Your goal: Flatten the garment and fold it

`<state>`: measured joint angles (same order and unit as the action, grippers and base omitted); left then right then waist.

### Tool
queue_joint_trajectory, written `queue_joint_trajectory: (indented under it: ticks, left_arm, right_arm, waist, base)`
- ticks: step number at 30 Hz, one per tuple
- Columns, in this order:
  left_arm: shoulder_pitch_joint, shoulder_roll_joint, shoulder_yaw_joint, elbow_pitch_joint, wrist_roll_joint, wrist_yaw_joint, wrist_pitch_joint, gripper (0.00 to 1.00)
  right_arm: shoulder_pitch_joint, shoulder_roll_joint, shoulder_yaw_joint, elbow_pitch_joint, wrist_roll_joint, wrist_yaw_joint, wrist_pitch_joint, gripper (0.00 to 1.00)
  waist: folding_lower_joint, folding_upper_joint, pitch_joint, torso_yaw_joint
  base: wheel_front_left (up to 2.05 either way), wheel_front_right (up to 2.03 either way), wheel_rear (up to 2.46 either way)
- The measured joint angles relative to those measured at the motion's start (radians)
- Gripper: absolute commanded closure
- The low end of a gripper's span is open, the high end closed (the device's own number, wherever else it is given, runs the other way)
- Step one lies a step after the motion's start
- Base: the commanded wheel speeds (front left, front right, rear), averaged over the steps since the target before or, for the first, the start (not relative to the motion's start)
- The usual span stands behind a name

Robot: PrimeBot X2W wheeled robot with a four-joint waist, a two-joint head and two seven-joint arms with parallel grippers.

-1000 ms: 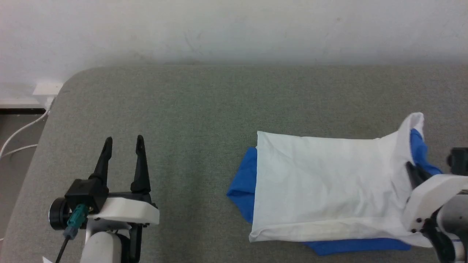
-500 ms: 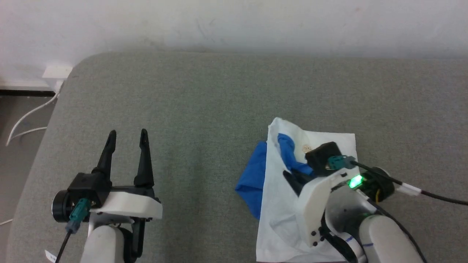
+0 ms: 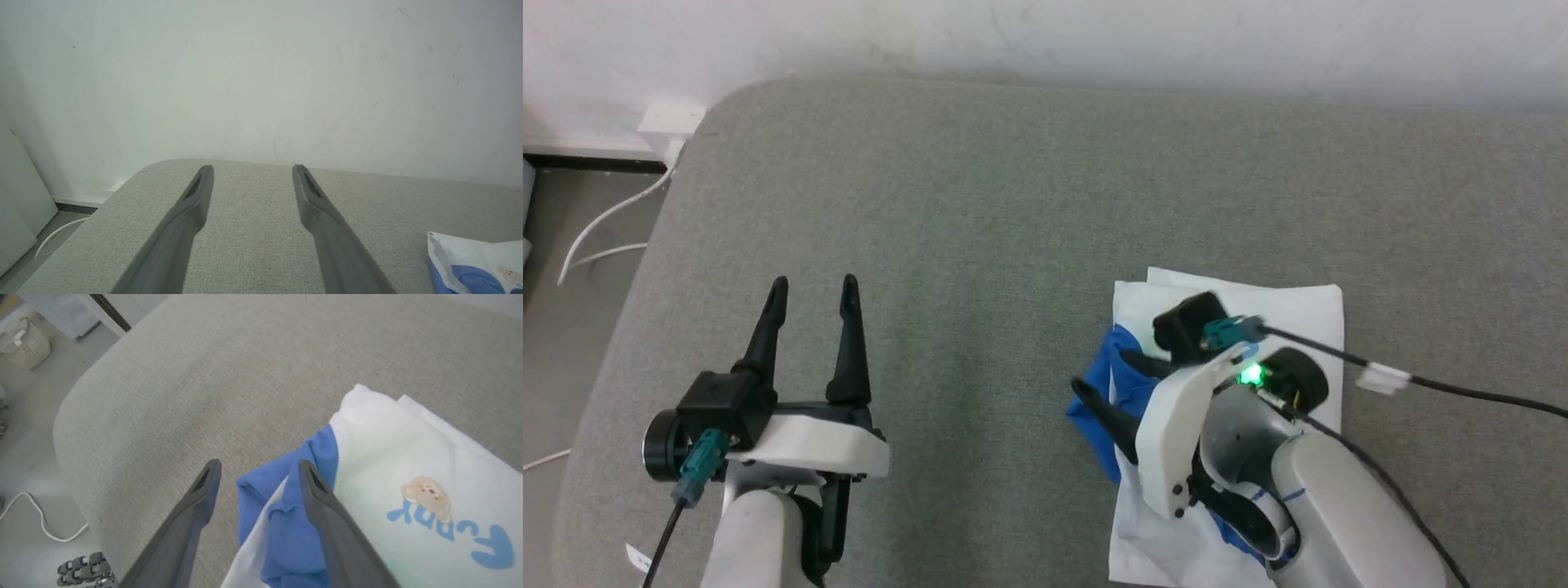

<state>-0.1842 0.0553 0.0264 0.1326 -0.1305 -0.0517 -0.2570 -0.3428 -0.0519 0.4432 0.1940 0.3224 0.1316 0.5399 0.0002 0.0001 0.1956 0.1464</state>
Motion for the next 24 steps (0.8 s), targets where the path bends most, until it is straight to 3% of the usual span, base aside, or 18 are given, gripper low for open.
queue_joint_trajectory:
  ticks: [6,13,19,24]
  left_arm:
    - [0.001,-0.001,0.010,-0.004,0.000,0.000,0.000,0.00]
    - [0.018,-0.002,0.013,-0.014,0.000,0.000,0.000,0.00]
    - [0.027,-0.002,0.012,-0.016,0.000,0.000,0.000,0.00]
    - [0.036,-0.003,0.008,-0.017,0.000,0.000,0.000,0.00]
  right_arm:
    - [0.001,0.003,-0.044,-0.174,0.147,0.000,-0.231,0.00]
    - [0.136,0.003,-0.298,-0.316,0.180,0.000,-0.458,0.00]
    - [0.292,0.001,-0.486,-0.281,0.149,0.000,-0.456,0.00]
    - [0.332,-0.001,-0.509,-0.169,0.173,0.000,-0.379,0.00]
  waist:
    - [-0.0003,0.0000,-0.022,-0.014]
    - [-0.0003,0.0000,-0.060,-0.047]
    - [-0.0003,0.0000,-0.083,-0.074]
    - [-0.0003,0.0000,-0.088,-0.084]
  base:
    - [0.00,0.00,0.00]
    - [0.00,0.00,0.00]
    - [0.00,0.00,0.00]
    - [0.00,0.00,0.00]
